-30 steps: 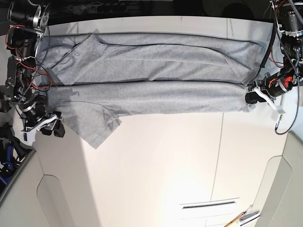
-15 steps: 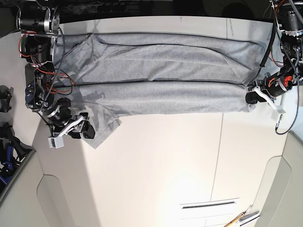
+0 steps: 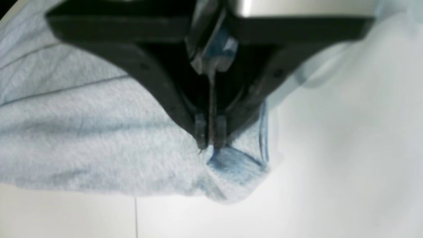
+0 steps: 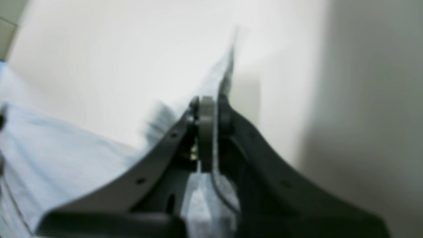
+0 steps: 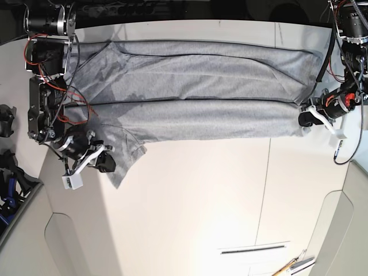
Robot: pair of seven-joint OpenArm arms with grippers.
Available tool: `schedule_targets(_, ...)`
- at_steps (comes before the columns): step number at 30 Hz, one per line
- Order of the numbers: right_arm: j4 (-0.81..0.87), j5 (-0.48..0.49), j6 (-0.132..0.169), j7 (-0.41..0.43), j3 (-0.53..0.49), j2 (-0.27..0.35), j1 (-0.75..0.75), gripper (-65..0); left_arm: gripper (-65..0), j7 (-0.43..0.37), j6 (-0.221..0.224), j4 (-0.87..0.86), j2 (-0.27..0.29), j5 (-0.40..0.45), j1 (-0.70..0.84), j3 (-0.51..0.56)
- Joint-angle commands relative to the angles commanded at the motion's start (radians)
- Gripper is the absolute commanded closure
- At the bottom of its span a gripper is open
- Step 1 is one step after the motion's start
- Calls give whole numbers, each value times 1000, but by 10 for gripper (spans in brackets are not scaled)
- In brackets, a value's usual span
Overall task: Fold the T-shirt properly
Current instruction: 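Fold the hem over toward the folded shoulder edge with both grippers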
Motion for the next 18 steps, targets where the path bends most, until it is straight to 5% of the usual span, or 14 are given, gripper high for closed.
schedule_targets(9, 389, 170, 5, -116, 232, 1, -253, 0, 0, 186, 0, 196, -5, -64, 32, -6)
schedule_targets(18, 544, 310, 11, -151, 360, 0, -493, 0, 0, 194, 0, 292, -28, -61, 160, -9)
